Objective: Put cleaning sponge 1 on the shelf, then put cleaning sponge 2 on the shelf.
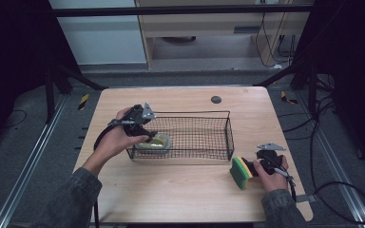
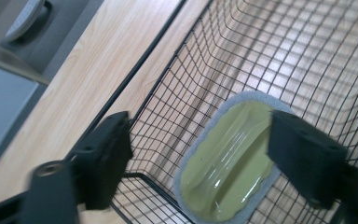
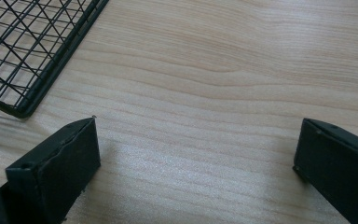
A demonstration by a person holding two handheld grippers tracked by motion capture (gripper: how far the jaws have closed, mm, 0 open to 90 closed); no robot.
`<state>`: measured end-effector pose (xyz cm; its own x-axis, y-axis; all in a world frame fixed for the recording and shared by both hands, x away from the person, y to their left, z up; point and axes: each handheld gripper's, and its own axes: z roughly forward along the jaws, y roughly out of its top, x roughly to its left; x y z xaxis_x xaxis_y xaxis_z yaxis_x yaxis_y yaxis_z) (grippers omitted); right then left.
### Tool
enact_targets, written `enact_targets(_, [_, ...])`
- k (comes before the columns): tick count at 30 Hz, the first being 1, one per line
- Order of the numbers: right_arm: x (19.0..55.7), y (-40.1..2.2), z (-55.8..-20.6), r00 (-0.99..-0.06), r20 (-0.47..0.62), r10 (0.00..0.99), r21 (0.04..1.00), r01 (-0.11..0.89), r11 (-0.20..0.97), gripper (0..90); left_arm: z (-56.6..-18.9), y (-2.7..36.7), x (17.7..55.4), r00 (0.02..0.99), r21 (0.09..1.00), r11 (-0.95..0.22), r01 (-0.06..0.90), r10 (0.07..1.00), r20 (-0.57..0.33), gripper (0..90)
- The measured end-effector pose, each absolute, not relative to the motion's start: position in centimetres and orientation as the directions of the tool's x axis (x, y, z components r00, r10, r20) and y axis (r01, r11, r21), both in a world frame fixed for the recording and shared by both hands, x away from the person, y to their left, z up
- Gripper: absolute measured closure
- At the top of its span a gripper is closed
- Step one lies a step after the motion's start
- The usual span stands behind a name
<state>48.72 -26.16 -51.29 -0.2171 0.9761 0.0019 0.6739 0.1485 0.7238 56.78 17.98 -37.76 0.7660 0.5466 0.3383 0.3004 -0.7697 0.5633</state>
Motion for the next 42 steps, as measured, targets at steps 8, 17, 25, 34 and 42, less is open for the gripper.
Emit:
enact_targets(8, [48.7,-26.1,-51.3,-0.213,0.003,0.977,0.723,0.676,0.145,0.4,-37.9,22.2,53.9,0.662,0.731,-0.557,0.393,0.723,0.195,6.8])
enact_targets(17, [48.9,-26.2,-51.3,-0.215,-0.001,0.977,0.723,0.674,0.149,0.4,-41.8,26.6,48.8,0.570,0.821,-0.367,0.437,0.819,0.063,4.7])
enact_targets(25, [49.0,-27.0,-50.4,-0.197,0.012,0.980,0.716,0.686,0.129,8.6,-47.4,28.0,47.7,0.542,0.727,-0.384,0.569,0.840,0.019,6.1])
enact_targets(34, [47.5,-28.3,-47.6,-0.210,-0.057,0.976,0.682,0.706,0.192,17.5,-49.2,27.3,48.4,0.548,0.673,-0.423,0.607,0.836,0.030,5.9])
enact_targets(42, [45.8,-28.5,-46.2,-0.276,-0.065,0.959,0.618,0.743,0.256,19.4,-50.1,26.7,49.0,0.574,0.659,-0.447,0.605,0.819,0.029,4.2])
